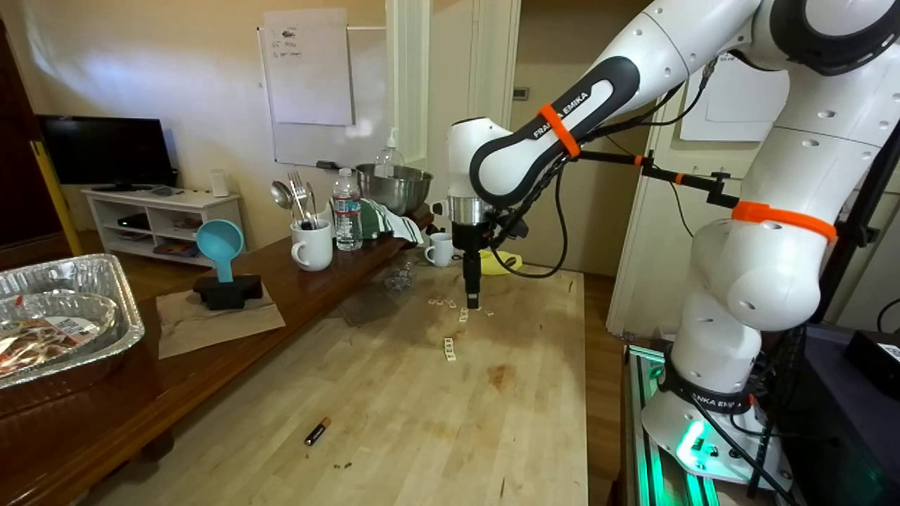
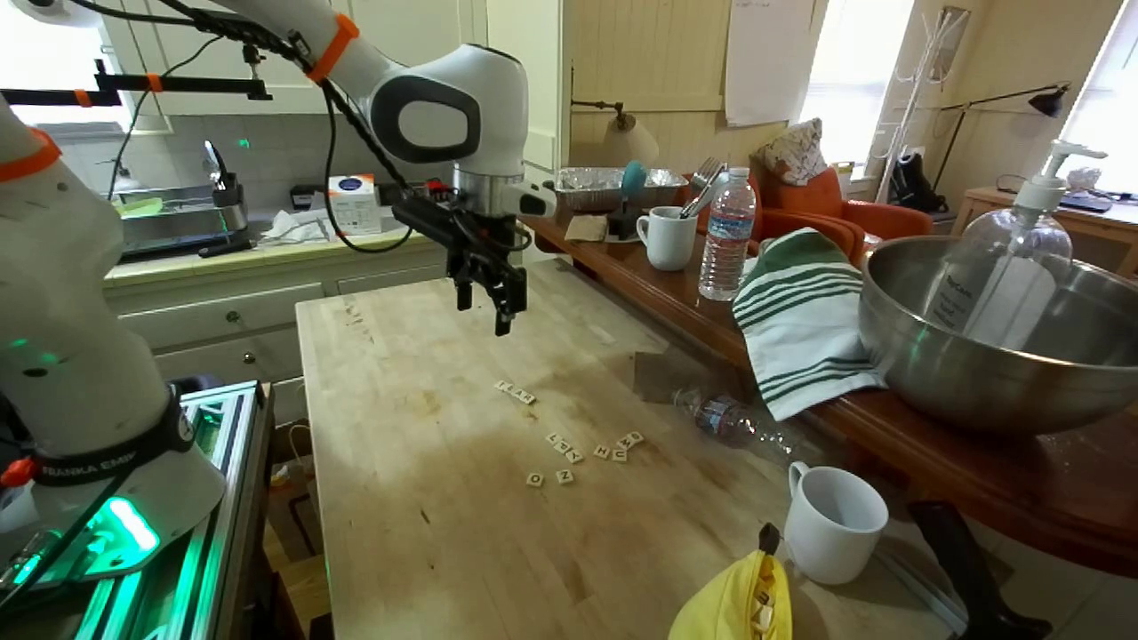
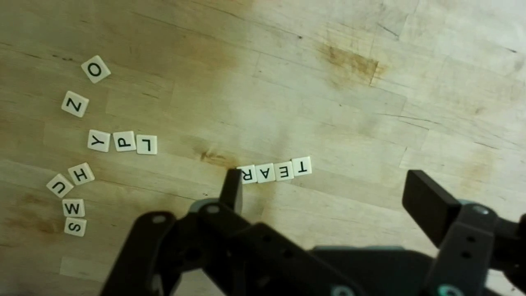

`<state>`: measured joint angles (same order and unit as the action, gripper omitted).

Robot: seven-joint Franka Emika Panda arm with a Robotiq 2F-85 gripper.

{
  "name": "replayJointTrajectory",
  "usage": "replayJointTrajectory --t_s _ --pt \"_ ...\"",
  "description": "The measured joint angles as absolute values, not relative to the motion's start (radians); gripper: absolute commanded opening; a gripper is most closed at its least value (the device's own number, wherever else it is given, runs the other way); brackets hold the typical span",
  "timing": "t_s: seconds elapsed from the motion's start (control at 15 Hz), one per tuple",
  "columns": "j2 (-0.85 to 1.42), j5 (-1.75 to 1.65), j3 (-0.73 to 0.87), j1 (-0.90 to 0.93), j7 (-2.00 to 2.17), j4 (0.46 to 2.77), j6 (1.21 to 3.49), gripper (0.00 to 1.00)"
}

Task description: Spell the word 'Teal'.

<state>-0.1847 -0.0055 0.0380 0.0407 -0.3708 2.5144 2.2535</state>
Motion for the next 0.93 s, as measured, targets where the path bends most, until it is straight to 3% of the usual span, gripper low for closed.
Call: replayJointTrajectory --t_s 0.53,0.93 --pt "-0.175 -0.005 0.039 0.04 -0.379 2.512 2.255 1.0" --pt "-0.176 0.001 0.038 0.055 -0.663 2.525 2.29 1.0"
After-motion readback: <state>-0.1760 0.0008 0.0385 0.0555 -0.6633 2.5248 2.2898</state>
